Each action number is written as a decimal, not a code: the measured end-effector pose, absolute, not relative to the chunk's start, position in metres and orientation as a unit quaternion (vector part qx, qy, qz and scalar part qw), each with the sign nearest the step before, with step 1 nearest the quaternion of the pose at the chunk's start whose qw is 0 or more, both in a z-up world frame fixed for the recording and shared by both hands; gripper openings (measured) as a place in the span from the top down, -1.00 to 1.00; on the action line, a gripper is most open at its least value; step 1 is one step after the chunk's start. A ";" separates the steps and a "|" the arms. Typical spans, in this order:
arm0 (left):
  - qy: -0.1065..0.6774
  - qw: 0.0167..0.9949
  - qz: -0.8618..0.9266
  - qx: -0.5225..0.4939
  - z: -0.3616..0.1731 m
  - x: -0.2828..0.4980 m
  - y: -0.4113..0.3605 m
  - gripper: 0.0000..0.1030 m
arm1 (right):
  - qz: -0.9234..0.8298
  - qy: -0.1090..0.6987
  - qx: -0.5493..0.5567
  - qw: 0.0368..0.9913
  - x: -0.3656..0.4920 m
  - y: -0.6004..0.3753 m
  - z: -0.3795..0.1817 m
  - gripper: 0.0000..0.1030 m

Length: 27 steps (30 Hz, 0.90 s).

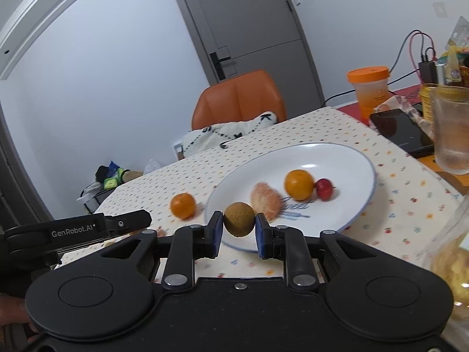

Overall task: Organize fruits
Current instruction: 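Carry the kiwi to the white plate with the right gripper while the left gripper carries the mandarin there, then open the right gripper to drop the kiwi on the plate while the left gripper drops the mandarin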

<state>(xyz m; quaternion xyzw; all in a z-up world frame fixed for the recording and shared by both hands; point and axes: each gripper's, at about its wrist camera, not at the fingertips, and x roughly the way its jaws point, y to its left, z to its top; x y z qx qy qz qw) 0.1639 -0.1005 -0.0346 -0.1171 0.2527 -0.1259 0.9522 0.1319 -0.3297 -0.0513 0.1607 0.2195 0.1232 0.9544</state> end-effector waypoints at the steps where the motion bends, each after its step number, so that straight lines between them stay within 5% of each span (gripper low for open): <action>1: 0.253 0.952 -0.129 -0.116 -0.034 0.165 -0.104 0.57 | 0.120 0.219 0.162 0.954 0.133 -0.332 -0.052 0.58; 7: 0.258 0.949 -0.142 -0.110 -0.035 0.174 -0.122 0.57 | 0.102 0.221 0.172 0.955 0.139 -0.349 -0.056 0.55; 11: 0.262 0.947 -0.149 -0.106 -0.036 0.182 -0.134 0.57 | 0.090 0.213 0.166 0.959 0.140 -0.357 -0.055 0.26; 27: 0.276 0.942 -0.158 -0.104 -0.044 0.211 -0.175 0.55 | 0.094 0.223 0.195 0.950 0.139 -0.371 -0.062 0.26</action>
